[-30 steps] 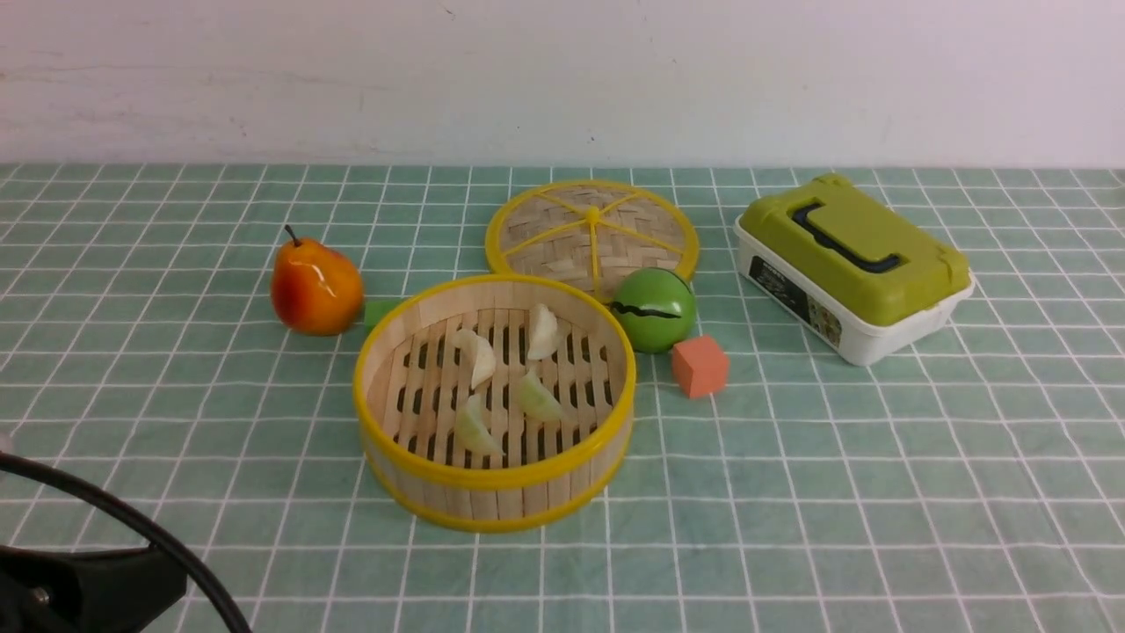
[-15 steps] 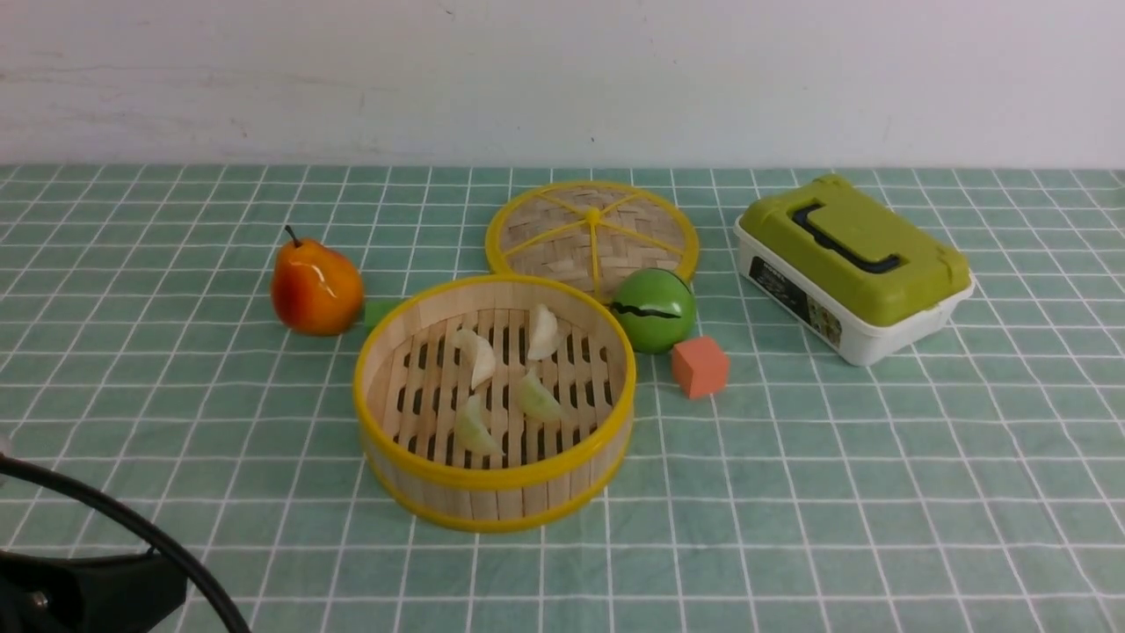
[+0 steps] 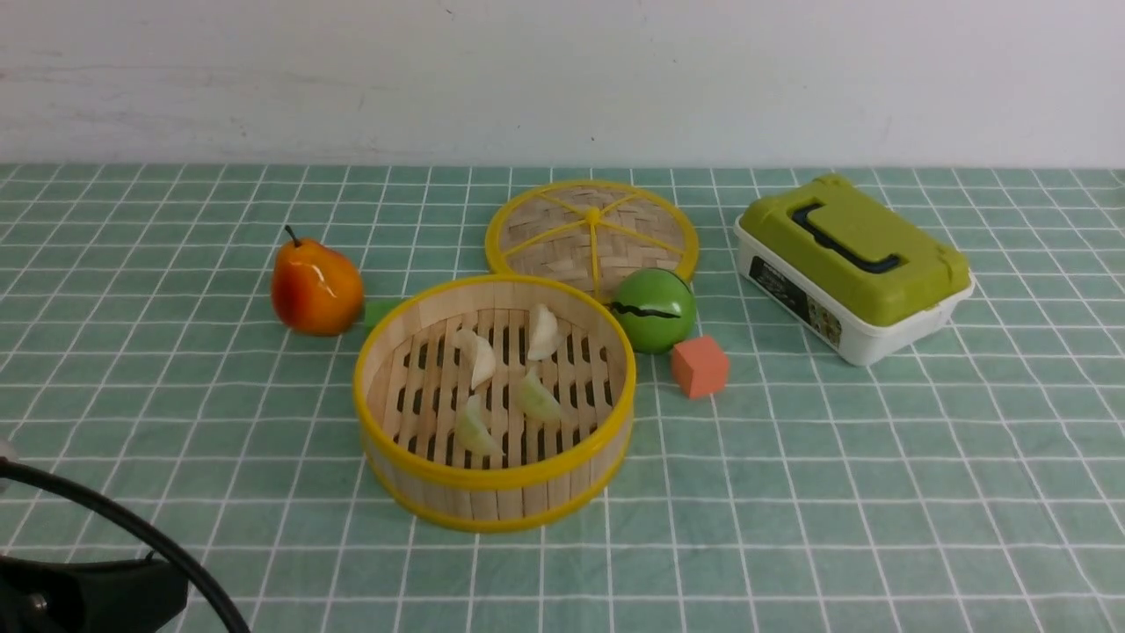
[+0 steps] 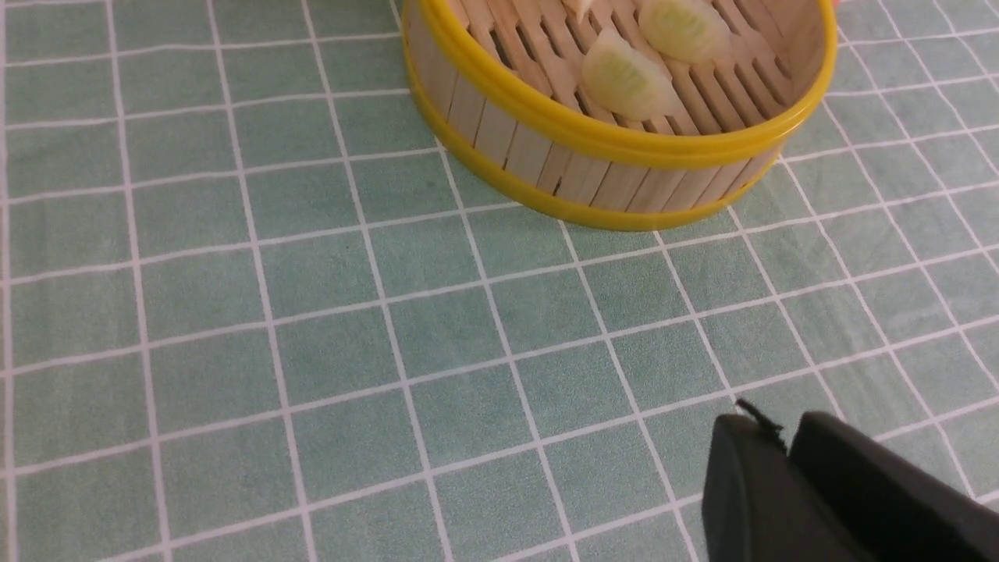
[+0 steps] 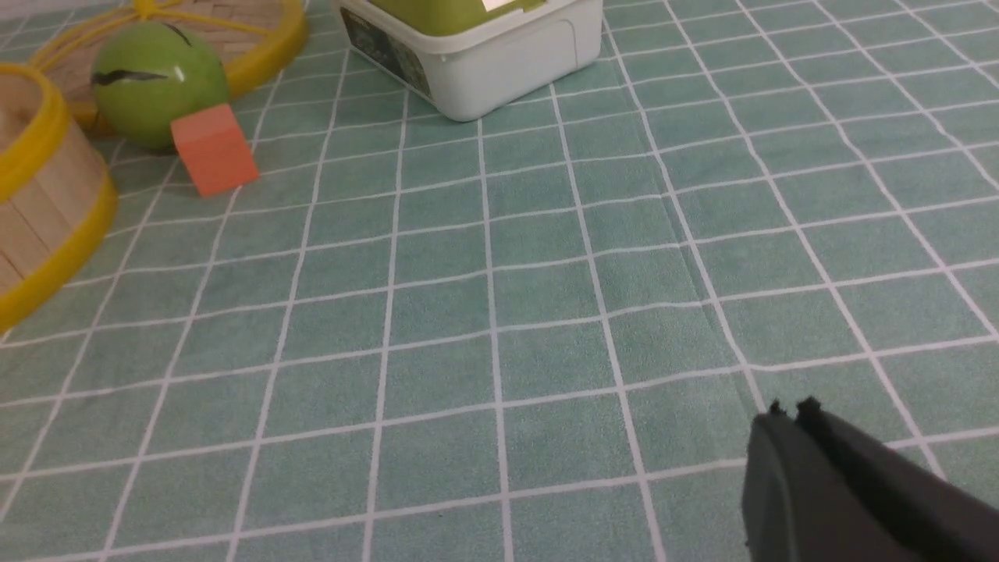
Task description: Put the dumplings into the steamer on the table with the blue tablecloth.
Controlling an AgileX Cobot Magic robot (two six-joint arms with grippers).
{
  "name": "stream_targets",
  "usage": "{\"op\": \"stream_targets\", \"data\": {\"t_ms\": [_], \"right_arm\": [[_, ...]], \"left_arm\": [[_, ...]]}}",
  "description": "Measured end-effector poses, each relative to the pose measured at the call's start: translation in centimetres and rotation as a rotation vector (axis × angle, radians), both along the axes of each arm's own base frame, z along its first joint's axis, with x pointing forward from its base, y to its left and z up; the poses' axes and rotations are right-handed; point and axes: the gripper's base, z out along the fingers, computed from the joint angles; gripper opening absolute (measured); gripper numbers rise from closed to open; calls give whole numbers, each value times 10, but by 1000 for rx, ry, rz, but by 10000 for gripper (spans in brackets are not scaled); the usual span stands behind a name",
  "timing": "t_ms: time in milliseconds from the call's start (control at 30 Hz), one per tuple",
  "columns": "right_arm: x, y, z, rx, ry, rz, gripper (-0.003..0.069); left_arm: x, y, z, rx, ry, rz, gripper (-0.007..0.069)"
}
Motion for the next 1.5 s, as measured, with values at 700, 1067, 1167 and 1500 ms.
{"op": "stream_targets", "data": {"t_ms": [700,1067,1167,1500], "right_arm": [[0,0,0,5,1,0,11],[0,0,0,5,2,0,22],[0,0,0,5,2,0,27],[0,0,0,6,1,0,41]], "left_arm": [[0,0,-4,-3,-9,3,91],[-45,24,-44,-92,-418,50,91],[-51,31,-70,-83,-518,108,90],[-50,39,-98,-33,-374,257,-15]]}}
